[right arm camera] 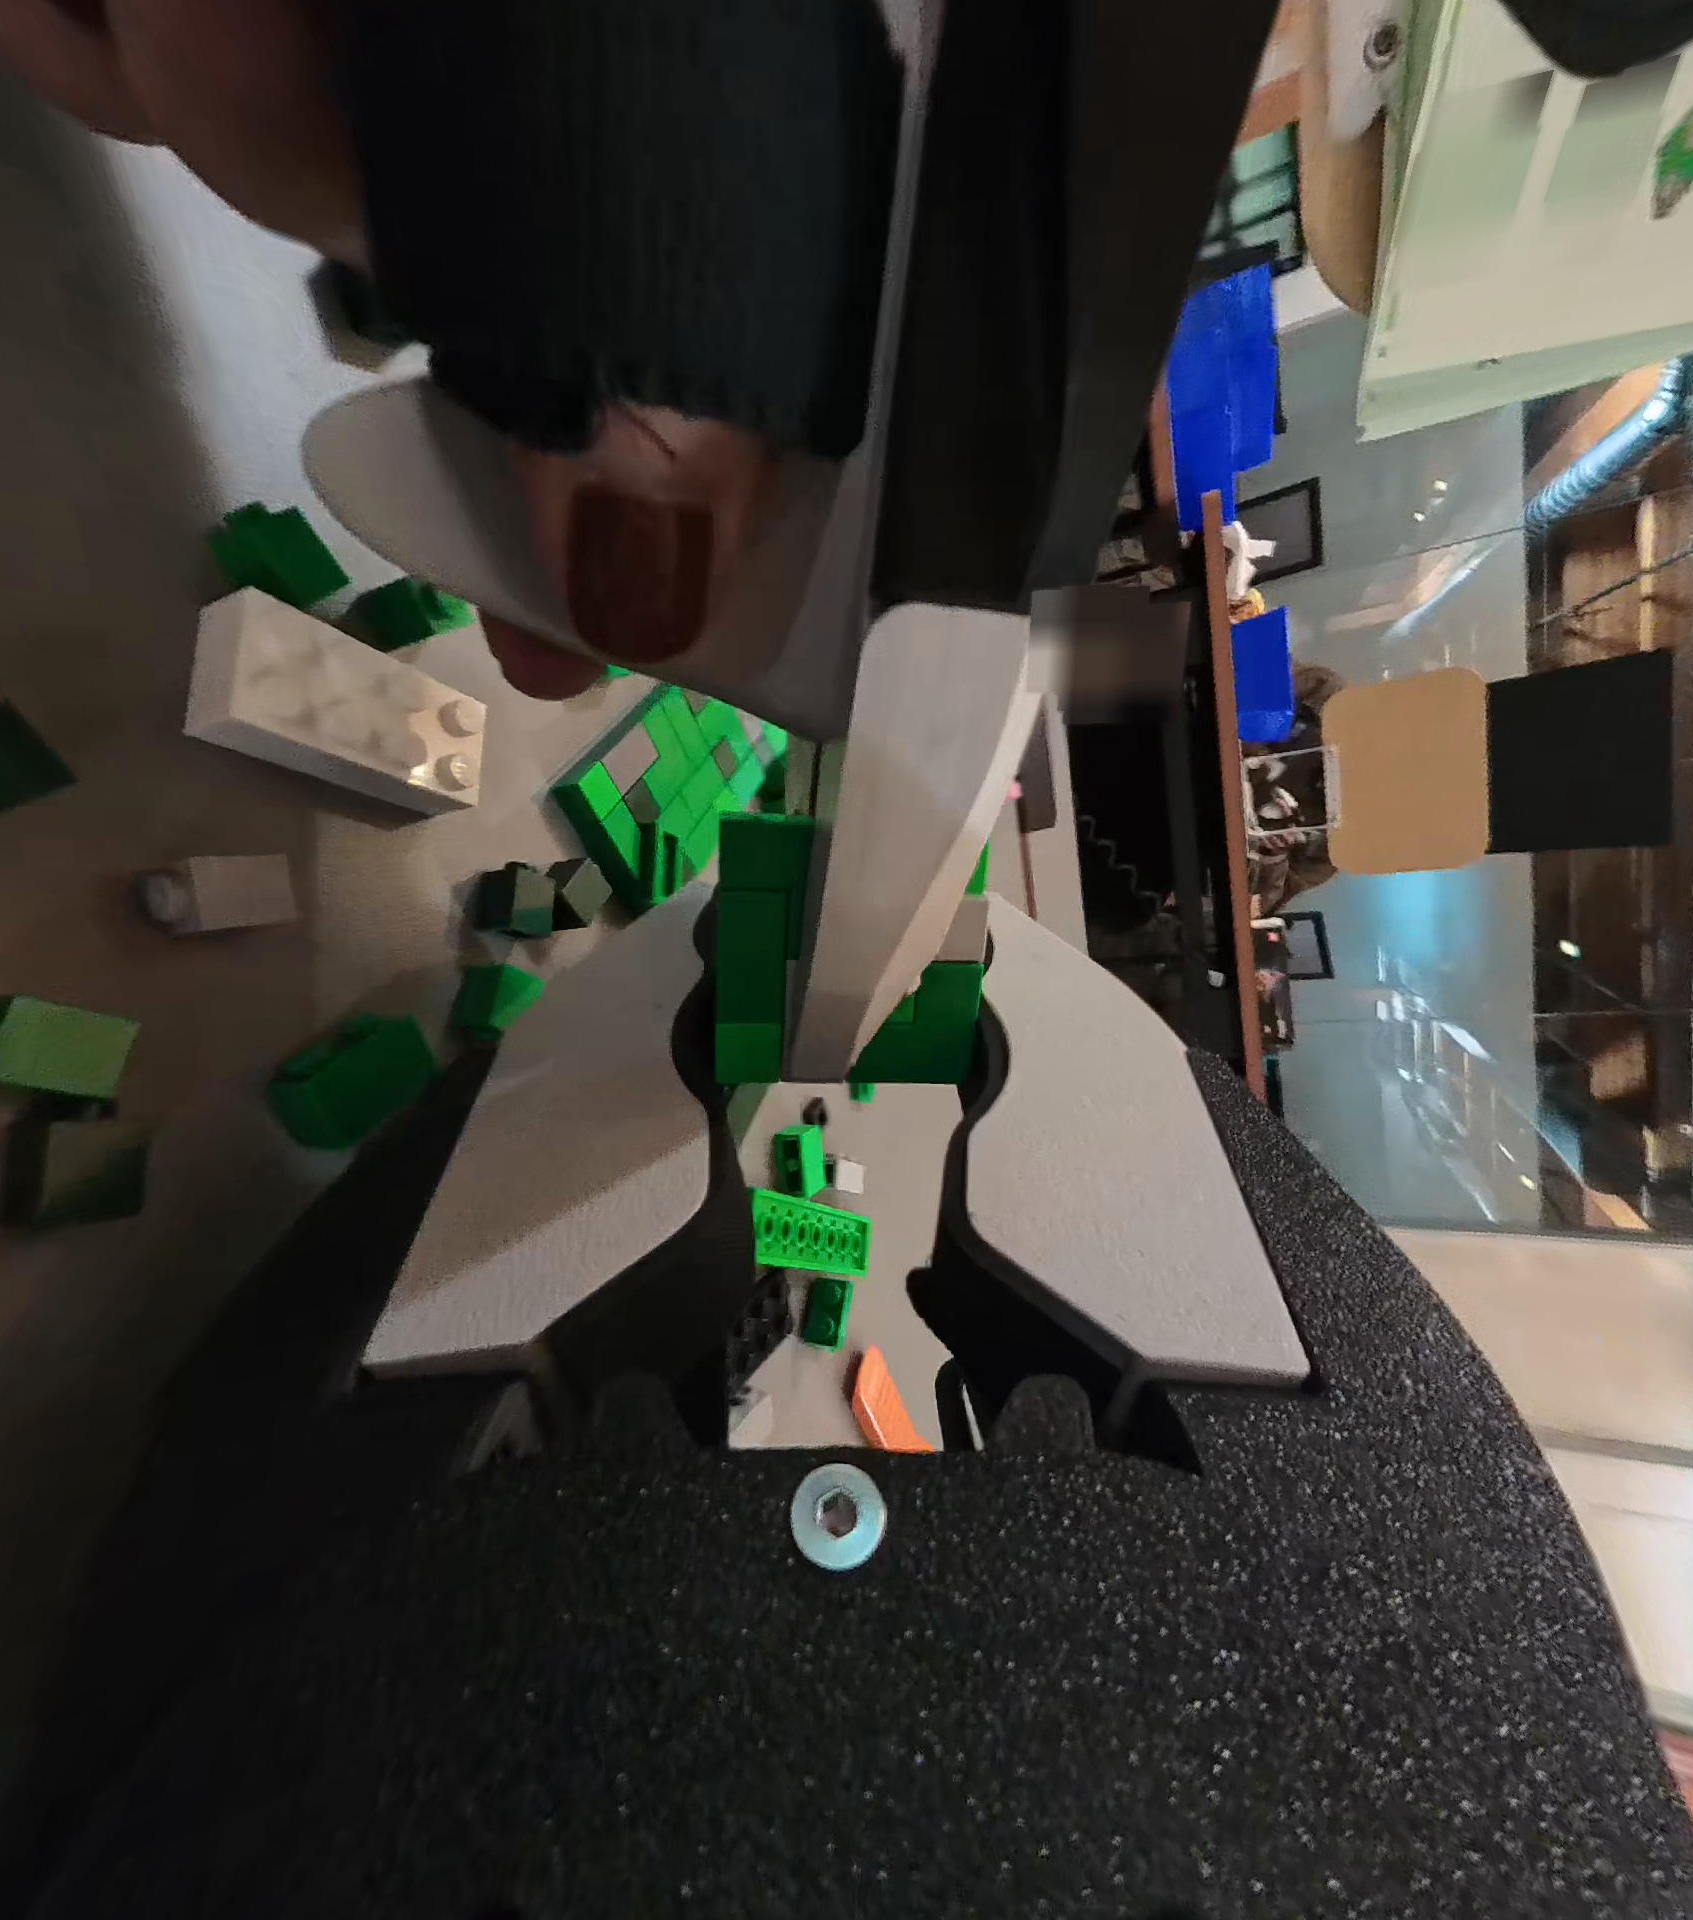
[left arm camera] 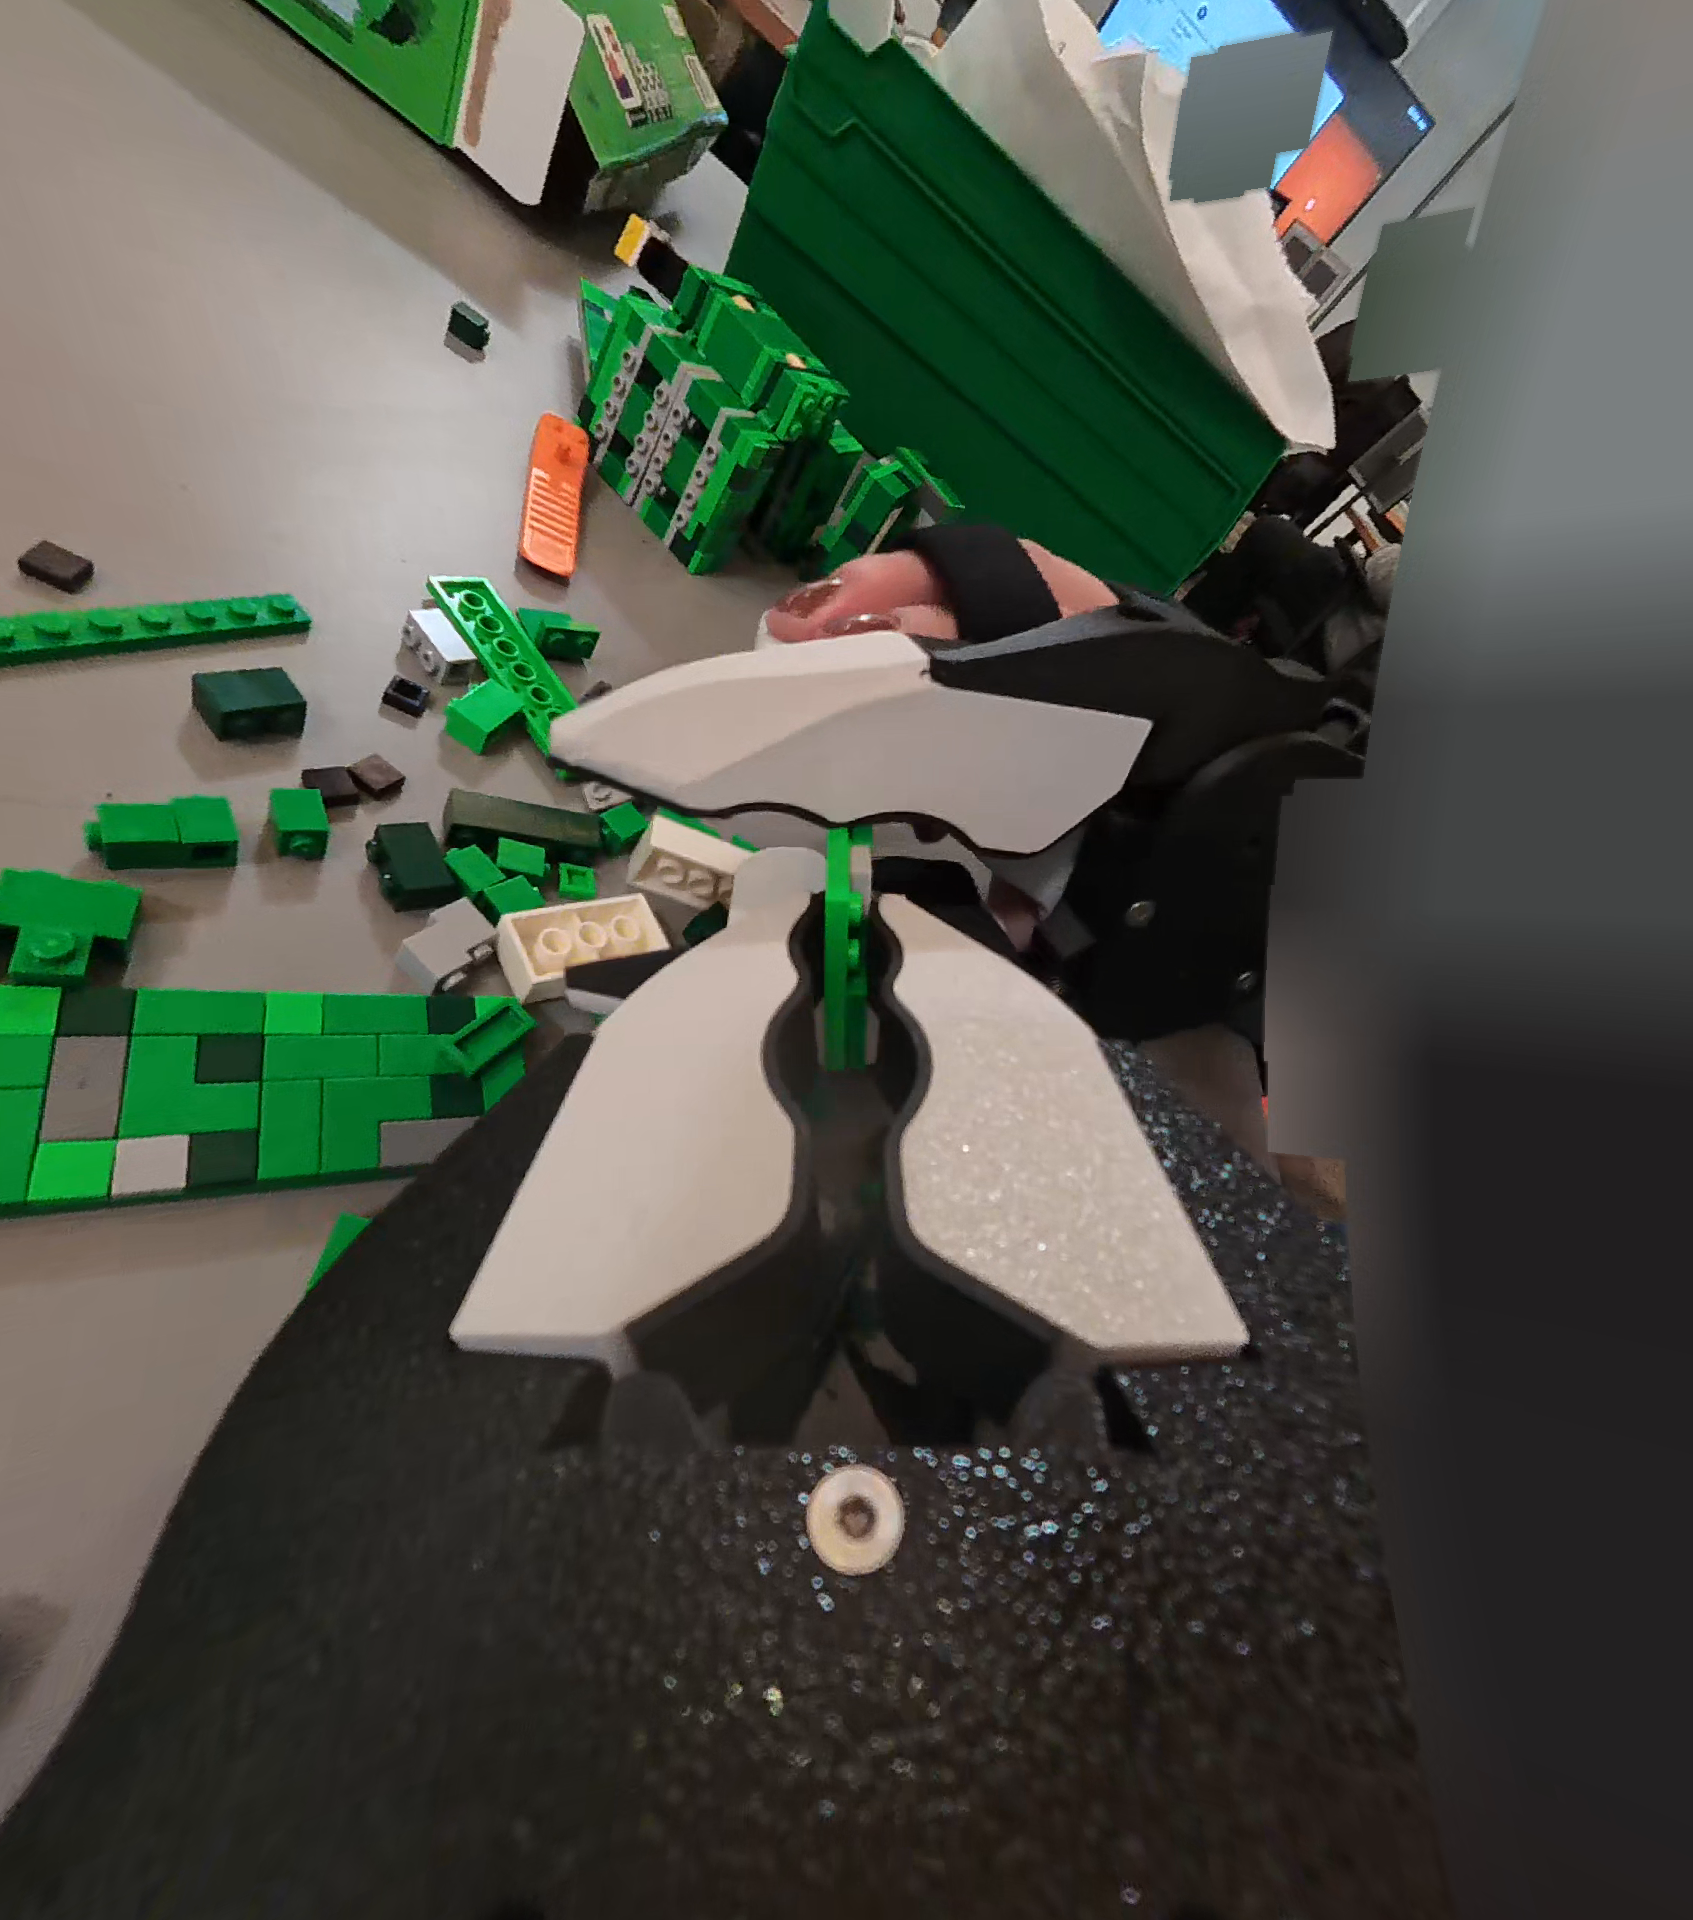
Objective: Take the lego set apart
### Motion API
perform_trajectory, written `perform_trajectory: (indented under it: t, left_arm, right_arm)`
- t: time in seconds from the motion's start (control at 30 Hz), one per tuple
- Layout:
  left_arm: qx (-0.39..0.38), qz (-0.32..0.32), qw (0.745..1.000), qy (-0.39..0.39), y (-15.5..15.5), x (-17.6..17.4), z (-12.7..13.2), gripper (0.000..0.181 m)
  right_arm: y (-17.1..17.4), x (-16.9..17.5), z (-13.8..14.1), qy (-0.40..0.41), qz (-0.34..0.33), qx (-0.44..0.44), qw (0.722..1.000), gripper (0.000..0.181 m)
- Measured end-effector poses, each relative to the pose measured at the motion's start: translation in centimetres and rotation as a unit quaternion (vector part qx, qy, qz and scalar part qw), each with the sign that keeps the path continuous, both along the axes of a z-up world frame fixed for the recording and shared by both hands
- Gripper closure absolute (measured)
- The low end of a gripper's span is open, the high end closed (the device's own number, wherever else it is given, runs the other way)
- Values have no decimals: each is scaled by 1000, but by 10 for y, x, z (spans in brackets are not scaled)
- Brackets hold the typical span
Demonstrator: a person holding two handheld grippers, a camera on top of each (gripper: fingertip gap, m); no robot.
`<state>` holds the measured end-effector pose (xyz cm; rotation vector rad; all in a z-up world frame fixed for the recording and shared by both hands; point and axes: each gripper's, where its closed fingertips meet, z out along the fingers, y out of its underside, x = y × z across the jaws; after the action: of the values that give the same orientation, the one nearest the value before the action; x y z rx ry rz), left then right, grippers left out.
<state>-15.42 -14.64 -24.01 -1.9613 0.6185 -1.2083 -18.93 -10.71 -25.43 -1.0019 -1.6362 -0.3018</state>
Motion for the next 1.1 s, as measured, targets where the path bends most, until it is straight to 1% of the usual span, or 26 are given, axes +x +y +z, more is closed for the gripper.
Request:
perform_trajectory:
  t: [0.1,0.23,0.47,0.5,0.53,0.63,0.73,0.8,0.9,1.0,1.1]
  left_arm:
    - [3,10,999,-41,3,0,9,175]
    - [-33,20,995,-93,6,-2,10,174]
    - [-75,36,990,-114,10,-3,5,176]
    - [-84,30,984,-152,10,-4,12,176]
    - [-98,24,980,-172,9,-6,13,176]
    - [-99,21,982,-162,9,-6,10,176]
    - [-86,38,986,-139,12,-6,6,176]
    - [-64,52,991,-107,15,-7,3,176]
    - [-7,79,996,-42,21,-12,0,176]
    - [25,97,993,-64,26,-19,12,176]
    - [4,101,988,-114,28,-24,16,176]
  right_arm:
    - [6,1,11,8,-25,46,999,143]
    - [12,3,15,-4,-62,108,992,144]
    - [17,3,14,-17,-72,146,986,145]
    - [14,3,21,-17,-66,184,981,159]
    - [13,2,22,-23,-63,195,979,160]
    - [13,1,18,-13,-59,165,984,159]
    - [15,2,13,-12,-63,136,989,157]
    - [15,2,7,-7,-61,98,993,151]
    - [17,5,-1,-6,-64,40,997,139]
    - [14,7,2,14,-54,1,998,136]
    - [10,6,8,47,-36,-24,998,133]
